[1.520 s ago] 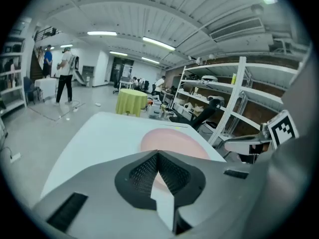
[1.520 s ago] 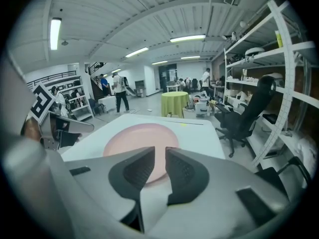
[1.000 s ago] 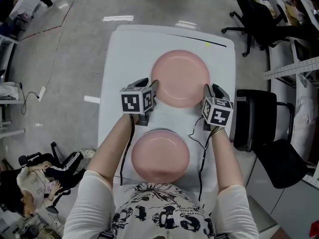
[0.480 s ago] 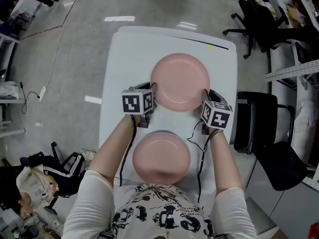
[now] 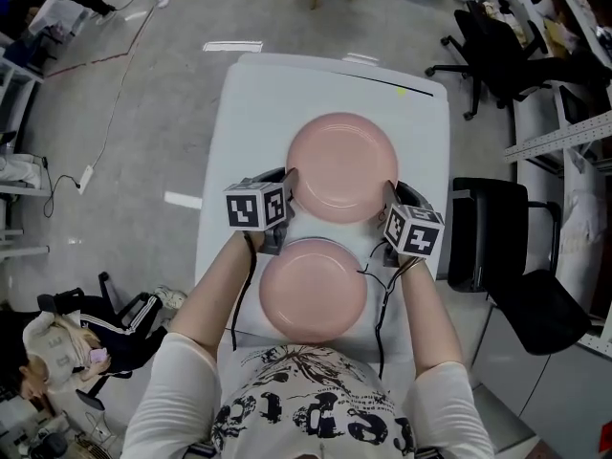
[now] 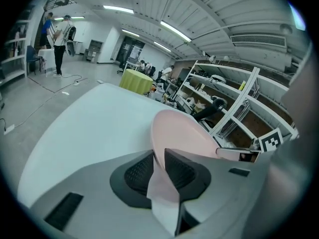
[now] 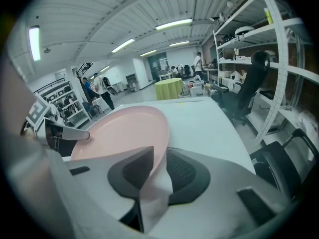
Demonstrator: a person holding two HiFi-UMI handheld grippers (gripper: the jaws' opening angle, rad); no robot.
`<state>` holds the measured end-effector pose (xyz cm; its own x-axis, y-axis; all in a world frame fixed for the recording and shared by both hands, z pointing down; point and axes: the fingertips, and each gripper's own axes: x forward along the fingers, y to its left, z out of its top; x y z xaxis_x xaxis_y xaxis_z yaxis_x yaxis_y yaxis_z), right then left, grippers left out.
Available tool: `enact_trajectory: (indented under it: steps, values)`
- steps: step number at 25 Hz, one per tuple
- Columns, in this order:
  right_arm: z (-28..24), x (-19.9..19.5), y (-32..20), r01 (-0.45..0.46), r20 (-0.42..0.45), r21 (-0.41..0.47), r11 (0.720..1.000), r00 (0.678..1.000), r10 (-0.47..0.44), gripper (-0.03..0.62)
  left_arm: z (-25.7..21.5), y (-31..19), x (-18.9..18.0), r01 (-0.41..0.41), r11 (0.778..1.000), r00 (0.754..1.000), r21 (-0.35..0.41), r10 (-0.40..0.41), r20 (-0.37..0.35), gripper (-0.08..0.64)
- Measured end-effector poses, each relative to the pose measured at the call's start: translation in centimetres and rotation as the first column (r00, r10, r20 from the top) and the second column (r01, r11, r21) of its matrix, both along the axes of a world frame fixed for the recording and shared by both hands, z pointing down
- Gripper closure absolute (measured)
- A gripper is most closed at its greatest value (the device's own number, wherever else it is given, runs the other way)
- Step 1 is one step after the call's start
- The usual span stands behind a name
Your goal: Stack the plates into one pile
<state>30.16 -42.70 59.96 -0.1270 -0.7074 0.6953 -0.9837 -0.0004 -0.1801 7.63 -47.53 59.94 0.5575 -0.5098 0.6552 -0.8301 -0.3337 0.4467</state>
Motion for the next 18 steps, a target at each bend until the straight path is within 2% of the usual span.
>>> enact_trajectory:
  steps: [5, 10, 18]
  values:
    - [-2.9, -1.0, 2.6, 0.007, 0.035, 0.048, 0.999, 0.999, -0.008, 0.505, -3.3, 2.7, -1.0, 0.007, 0.998, 1.0, 0.059, -0.006, -0.006, 0.474]
    - [-5.1, -2.5, 6.4, 0.021, 0.048, 0.077, 0.997, 0.999, -0.025, 0.505, -5.5, 6.7, -2.3, -0.007, 0.991, 0.999, 0.131, 0.002, 0.039, 0.474]
    - [-7.1, -4.2, 13.4, 0.038, 0.065, 0.09, 0.995, 0.997, -0.044, 0.506, -7.6, 14.2, -4.1, 0.016, 0.99, 1.0, 0.141, -0.018, 0.012, 0.474]
